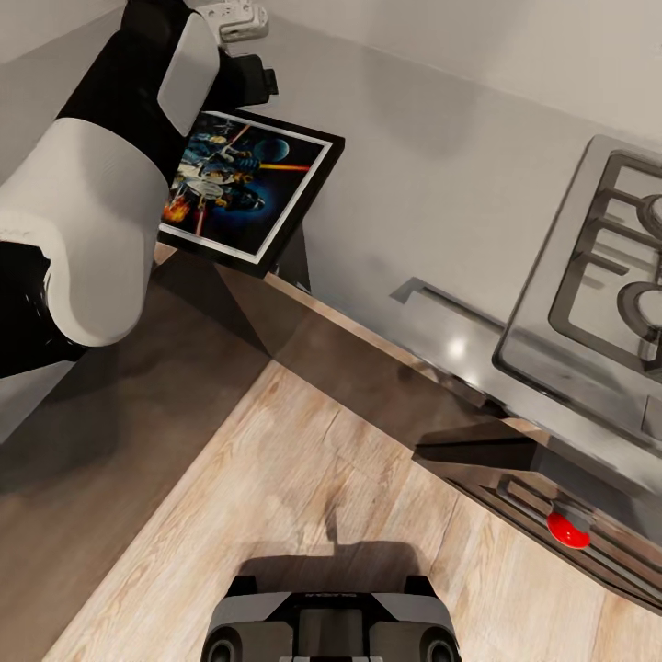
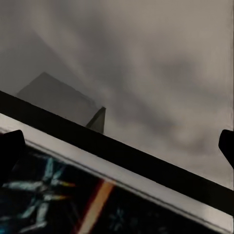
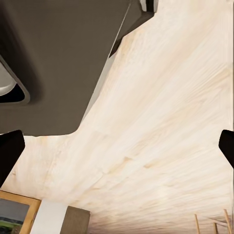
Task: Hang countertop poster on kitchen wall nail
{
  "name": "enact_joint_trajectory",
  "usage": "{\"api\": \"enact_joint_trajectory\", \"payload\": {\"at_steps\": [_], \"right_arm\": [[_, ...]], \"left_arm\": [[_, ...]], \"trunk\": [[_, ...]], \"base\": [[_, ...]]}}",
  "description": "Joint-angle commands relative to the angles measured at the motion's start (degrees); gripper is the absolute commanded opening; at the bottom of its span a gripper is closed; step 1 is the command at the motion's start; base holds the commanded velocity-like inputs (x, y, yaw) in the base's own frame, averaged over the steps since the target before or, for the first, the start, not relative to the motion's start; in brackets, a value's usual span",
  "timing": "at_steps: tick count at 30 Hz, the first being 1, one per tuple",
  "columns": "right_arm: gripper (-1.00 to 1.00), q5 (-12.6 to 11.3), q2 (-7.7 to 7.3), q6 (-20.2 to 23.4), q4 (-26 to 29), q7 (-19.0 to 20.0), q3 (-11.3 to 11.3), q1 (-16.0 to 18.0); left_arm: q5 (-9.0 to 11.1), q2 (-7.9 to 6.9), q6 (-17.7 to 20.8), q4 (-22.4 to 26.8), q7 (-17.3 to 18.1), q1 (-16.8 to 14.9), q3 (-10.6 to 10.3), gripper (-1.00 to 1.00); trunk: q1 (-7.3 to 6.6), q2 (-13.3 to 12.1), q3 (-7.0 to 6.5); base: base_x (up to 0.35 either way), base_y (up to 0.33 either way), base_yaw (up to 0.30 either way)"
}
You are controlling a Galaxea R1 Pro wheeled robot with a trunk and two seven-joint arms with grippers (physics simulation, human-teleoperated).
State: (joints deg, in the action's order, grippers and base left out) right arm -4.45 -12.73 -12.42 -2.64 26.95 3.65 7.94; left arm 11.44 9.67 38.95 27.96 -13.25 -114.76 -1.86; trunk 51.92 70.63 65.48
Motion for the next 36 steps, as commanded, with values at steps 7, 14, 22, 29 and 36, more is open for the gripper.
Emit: {"api": "enact_joint_trajectory", "payload": {"at_steps": [7,14,22,29,36], "right_arm": [[1.00,-0.4,-0.53,-0.3,-0.3,0.5,0.3,0.1],[1.00,-0.4,-0.53,-0.3,-0.3,0.5,0.3,0.1],[1.00,-0.4,-0.54,-0.3,-0.3,0.5,0.2,0.1],[1.00,-0.3,-0.62,-1.1,-0.3,0.5,0.1,0.2],[1.00,-0.3,-0.63,-1.2,-0.3,0.5,0.0,0.2]], "left_arm": [[0.5,0.17,0.3,-1.1,-0.5,0.0,0.0,1.00],[0.5,0.17,0.3,-1.1,-0.5,0.0,0.0,1.00],[0.4,0.30,0.6,-0.4,-0.5,0.0,-0.3,1.00],[0.1,0.33,2.9,1.8,-0.6,0.1,-1.2,1.00],[0.1,0.33,9.8,10.2,-0.6,0.1,-1.2,1.00]], "trunk": [[0.00,0.0,0.02],[0.00,0.0,0.02],[0.00,0.0,0.02],[0.00,0.0,0.02],[0.00,0.0,0.02]], "base": [[0.000,0.000,0.000],[0.000,0.000,0.000],[0.000,0.000,0.000],[0.000,0.000,0.000],[0.000,0.000,0.000]]}}
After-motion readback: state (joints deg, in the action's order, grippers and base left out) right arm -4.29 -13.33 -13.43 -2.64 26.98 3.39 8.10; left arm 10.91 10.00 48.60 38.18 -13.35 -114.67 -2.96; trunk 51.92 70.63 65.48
